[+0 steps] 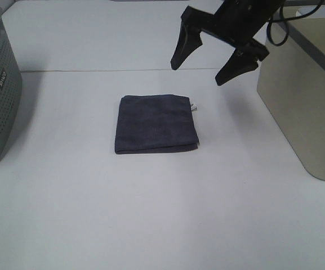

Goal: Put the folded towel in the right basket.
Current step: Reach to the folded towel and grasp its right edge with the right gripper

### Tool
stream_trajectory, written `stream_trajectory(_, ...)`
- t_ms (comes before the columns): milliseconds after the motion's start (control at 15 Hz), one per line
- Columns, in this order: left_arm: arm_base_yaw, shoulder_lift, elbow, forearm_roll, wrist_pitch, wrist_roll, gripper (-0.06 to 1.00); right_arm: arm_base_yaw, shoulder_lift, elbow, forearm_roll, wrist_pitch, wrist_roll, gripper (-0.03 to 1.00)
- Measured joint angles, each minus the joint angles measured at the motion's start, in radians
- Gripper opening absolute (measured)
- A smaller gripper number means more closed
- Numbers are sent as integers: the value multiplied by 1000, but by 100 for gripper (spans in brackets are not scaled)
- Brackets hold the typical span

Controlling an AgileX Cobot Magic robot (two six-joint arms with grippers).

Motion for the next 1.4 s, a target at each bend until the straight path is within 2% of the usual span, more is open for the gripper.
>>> stream_trajectory(267,0,0,0,0,0,0,99,0,132,-2,50,-88,-54,96)
stream_trajectory(400,0,0,0,0,0,0,99,-16,208,-19,27,-116,-74,96)
stream_trajectory(667,0,0,0,0,0,0,99,-83,270,-69,49,-123,-76,96)
stream_trajectory(1267,0,0,0,0,0,0,99,-77,370,-87,152,-154,-73,93)
stream_trajectory(1400,0,0,0,0,0,0,99,-52,379,-88,161,-174,-52,90)
